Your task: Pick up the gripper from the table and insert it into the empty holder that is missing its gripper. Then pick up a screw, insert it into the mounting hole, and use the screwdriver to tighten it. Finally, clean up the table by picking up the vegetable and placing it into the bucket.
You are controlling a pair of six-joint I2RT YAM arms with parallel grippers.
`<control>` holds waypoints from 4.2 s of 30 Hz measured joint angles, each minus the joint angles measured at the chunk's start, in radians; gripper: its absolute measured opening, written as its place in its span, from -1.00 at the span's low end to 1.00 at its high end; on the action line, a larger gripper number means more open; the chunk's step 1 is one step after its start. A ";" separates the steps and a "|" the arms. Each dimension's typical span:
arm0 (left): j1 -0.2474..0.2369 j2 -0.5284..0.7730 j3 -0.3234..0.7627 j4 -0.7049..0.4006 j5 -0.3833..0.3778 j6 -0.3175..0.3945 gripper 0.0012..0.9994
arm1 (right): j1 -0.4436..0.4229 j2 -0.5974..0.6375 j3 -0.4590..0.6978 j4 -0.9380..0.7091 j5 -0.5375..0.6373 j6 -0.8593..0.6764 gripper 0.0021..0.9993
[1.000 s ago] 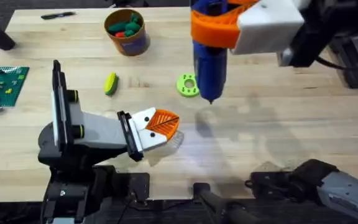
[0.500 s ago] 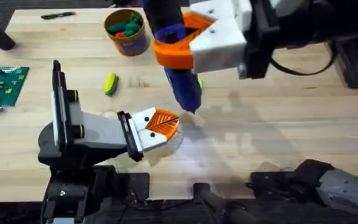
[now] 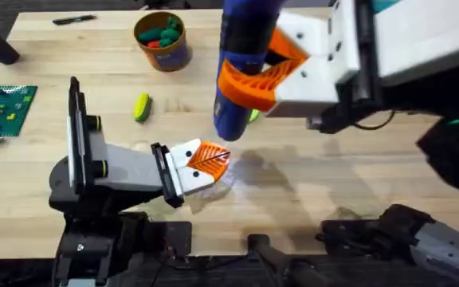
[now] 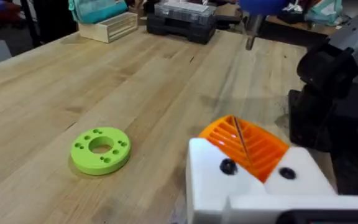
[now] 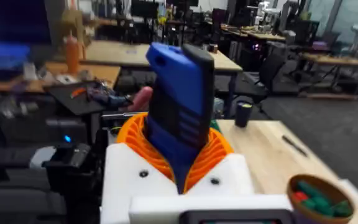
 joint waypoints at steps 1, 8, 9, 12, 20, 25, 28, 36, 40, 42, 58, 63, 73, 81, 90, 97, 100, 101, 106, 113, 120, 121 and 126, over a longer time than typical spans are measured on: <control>0.000 0.000 0.000 0.000 0.001 0.000 -0.97 | 0.000 0.012 -0.012 0.023 0.004 0.029 -0.99; 0.000 0.000 0.000 0.000 0.001 0.000 -0.97 | 0.027 0.145 -0.025 0.197 0.023 0.137 -0.99; 0.000 0.000 0.000 0.000 0.001 0.000 -0.97 | 0.032 0.158 -0.025 0.219 0.022 0.143 -0.99; 0.000 0.000 0.000 0.000 0.001 0.000 -0.97 | 0.045 0.187 -0.025 0.285 0.023 0.155 -0.99; 0.000 0.000 0.000 0.000 0.001 0.000 -0.97 | 0.069 0.196 -0.025 0.305 0.022 0.164 -0.99; 0.000 0.000 0.000 0.000 0.002 0.000 -0.97 | 0.090 0.249 0.006 0.238 0.022 0.165 -0.99; 0.000 0.000 0.000 0.000 0.001 0.000 -0.97 | 0.100 0.299 0.033 0.218 0.024 0.162 -0.99; 0.000 0.000 0.000 0.000 0.002 0.000 -0.97 | 0.116 0.320 0.051 0.244 0.020 0.128 -0.99; 0.000 0.000 0.000 0.000 0.001 0.000 -0.97 | 0.132 0.320 0.051 0.259 -0.005 0.101 -0.99; 0.000 0.000 0.000 0.000 0.001 0.000 -0.97 | 0.136 0.320 0.051 0.256 -0.018 0.083 -0.99; 0.000 0.000 0.000 0.000 0.001 0.000 -0.97 | 0.137 0.320 0.051 0.256 -0.036 0.001 -0.99; 0.000 0.000 0.000 0.000 0.001 0.000 -0.97 | 0.144 0.320 0.051 0.256 -0.036 0.000 -0.99; 0.000 0.000 0.000 0.000 0.001 0.000 -0.97 | 0.151 0.320 0.051 0.256 -0.039 0.000 -0.99; 0.000 0.000 0.000 0.000 0.001 0.000 -0.97 | 0.151 0.320 0.051 0.259 -0.038 -0.008 -0.99; 0.000 0.000 0.000 0.000 0.001 0.000 -0.97 | 0.151 0.323 0.051 0.259 -0.038 -0.019 -0.99; 0.000 0.000 0.000 0.000 0.001 0.000 -0.97 | 0.151 0.325 0.051 0.259 -0.038 -0.022 -0.99; 0.000 0.000 0.000 0.000 0.001 0.000 -0.97 | 0.151 0.325 0.051 0.258 -0.038 -0.022 -0.99; 0.000 0.000 0.000 0.000 0.001 0.000 -0.97 | 0.151 0.325 0.051 0.258 -0.038 -0.022 -0.99; 0.000 0.000 0.000 0.000 0.001 0.000 -0.97 | 0.151 0.333 0.053 0.259 -0.038 -0.022 -0.99; 0.000 0.000 0.000 0.000 0.002 0.000 -0.97 | 0.152 0.349 0.057 0.259 -0.039 -0.022 -0.99; 0.000 0.000 0.000 0.000 0.002 0.000 -0.97 | 0.153 0.349 0.057 0.258 -0.039 -0.022 -0.99; 0.000 0.000 0.000 0.000 0.002 0.000 -0.97 | 0.152 0.349 0.057 0.258 -0.039 -0.022 -0.99; 0.000 0.000 0.000 0.000 0.002 0.000 -0.97 | 0.153 0.349 0.057 0.256 -0.039 -0.022 -0.99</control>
